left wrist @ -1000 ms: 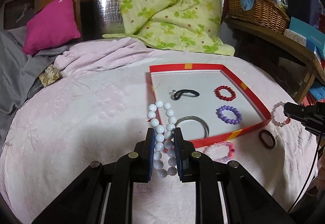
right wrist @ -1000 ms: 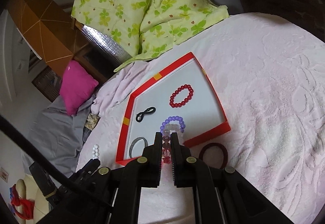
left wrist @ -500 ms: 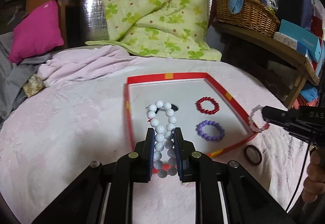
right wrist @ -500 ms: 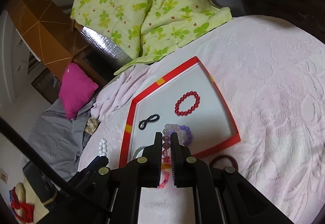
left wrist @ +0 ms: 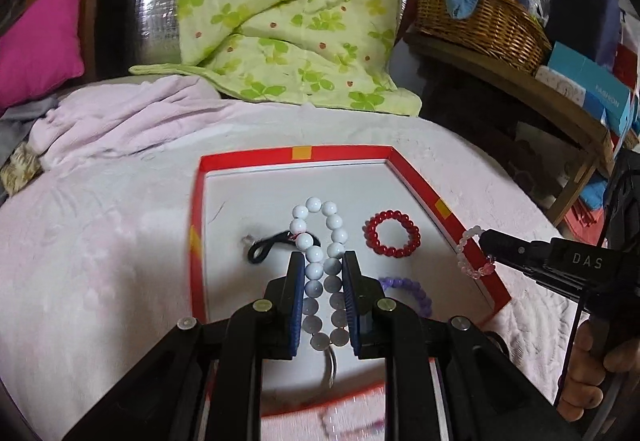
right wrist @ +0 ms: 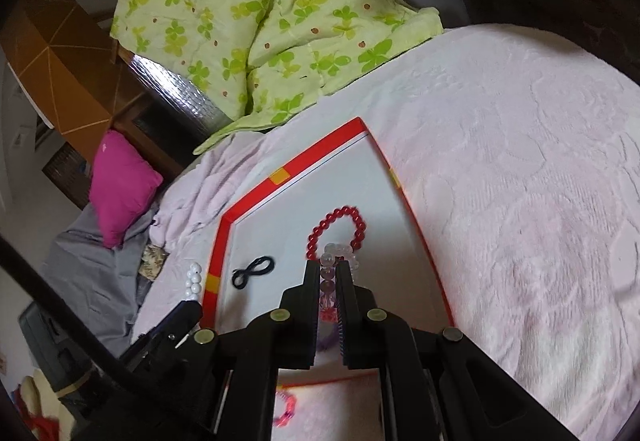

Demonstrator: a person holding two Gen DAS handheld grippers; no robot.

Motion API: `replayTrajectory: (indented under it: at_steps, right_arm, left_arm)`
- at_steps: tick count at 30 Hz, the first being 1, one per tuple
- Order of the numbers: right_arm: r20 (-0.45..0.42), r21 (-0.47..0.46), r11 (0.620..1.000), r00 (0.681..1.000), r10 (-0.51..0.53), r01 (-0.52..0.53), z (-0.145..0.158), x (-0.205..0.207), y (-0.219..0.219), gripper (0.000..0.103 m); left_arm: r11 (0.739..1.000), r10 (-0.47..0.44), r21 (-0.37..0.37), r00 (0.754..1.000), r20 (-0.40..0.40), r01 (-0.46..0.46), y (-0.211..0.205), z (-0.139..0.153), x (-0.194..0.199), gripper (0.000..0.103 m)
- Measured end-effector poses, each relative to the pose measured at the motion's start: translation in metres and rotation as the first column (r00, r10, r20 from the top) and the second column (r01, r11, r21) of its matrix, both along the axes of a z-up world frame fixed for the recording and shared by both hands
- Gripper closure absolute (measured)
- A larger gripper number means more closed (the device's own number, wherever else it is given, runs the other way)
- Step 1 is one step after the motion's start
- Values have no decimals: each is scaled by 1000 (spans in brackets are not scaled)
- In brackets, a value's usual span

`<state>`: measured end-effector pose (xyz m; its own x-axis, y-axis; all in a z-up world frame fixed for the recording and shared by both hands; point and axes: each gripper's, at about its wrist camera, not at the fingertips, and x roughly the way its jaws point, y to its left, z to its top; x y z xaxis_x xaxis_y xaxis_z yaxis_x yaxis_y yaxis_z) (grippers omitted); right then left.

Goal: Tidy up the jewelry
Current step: 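Carry both bracelets into the tray and open both tools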

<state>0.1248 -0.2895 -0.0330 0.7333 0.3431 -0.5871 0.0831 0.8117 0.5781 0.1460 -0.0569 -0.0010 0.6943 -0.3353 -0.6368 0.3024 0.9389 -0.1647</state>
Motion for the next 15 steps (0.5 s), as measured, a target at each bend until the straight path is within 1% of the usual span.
replayTrajectory:
  at_steps: [6, 11, 15]
  right_arm:
    - [-21, 79, 997, 1000, -15, 17, -10, 14, -8, 94]
    - [-32, 88, 996, 999, -14, 17, -13, 24, -4, 94]
    - [-56, 75, 997, 998, -19, 23, -21, 30, -2, 94]
  left_arm:
    - [1000, -26, -1, 999, -48, 26, -9, -10, 21, 83]
    - [999, -35, -5, 997, -74, 35, -15, -16, 32, 83]
    - [999, -38, -8, 995, -96, 37, -17, -19, 36, 83]
